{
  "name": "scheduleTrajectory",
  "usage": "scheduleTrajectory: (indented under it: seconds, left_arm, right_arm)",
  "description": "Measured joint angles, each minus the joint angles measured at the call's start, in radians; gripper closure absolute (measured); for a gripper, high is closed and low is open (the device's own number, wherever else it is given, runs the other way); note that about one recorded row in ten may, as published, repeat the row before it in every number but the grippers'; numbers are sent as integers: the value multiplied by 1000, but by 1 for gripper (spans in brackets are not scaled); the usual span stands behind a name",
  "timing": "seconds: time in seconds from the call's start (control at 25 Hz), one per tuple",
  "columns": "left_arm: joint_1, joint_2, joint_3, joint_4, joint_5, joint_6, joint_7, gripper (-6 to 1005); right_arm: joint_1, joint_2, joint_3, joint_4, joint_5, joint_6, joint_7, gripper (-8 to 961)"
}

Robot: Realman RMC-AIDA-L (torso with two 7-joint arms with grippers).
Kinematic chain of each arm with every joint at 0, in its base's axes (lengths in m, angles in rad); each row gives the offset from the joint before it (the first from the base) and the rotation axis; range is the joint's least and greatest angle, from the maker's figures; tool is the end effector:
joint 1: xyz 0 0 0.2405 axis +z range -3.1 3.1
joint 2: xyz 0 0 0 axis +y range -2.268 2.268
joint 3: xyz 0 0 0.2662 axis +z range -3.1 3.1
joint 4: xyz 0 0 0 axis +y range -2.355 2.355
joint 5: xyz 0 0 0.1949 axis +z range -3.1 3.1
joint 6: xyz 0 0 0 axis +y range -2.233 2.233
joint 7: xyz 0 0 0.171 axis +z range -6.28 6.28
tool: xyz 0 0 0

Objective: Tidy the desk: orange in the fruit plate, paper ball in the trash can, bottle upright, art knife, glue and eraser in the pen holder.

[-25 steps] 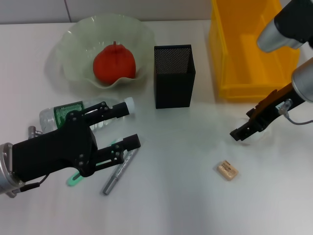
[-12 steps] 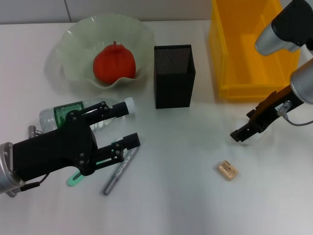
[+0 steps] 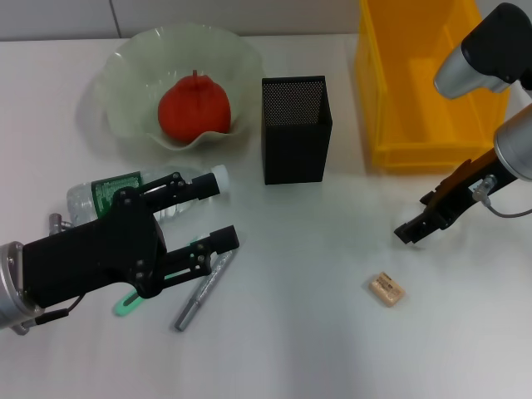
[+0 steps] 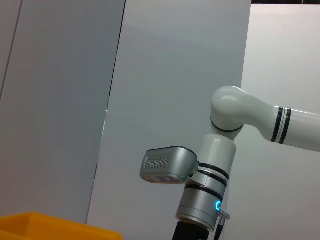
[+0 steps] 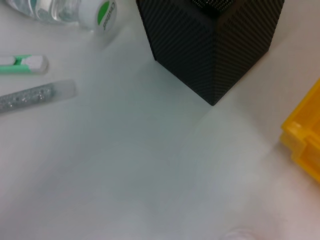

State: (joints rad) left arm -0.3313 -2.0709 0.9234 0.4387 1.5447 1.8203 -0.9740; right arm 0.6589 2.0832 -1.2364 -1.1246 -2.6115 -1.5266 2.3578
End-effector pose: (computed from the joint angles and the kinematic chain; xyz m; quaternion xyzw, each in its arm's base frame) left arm -0.2426 0.2471 -0.0321 -0.8887 -0.1217 -0.4288 0.1076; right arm 0.2326 0.3582 -0.0351 -0.9196 0.3241 -0.1769 0.1342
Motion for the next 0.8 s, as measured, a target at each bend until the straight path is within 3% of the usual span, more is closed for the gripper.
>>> scheduleTrajectory:
  seconds: [0.28,0.48,0.8]
  left_arm:
    - [-2,0,0,0,0,-1,0,314]
    - [-2,0,0,0,0,-1,0,315]
    - [-1,0,0,0,0,-2,0,315]
  right_arm:
    - [-3,-2,0,0,-1,5,-3,272]
    - [-10,-1,2,-17,3,4,-3,451]
    - [-105,3,26,-176,167,-1,-36,477]
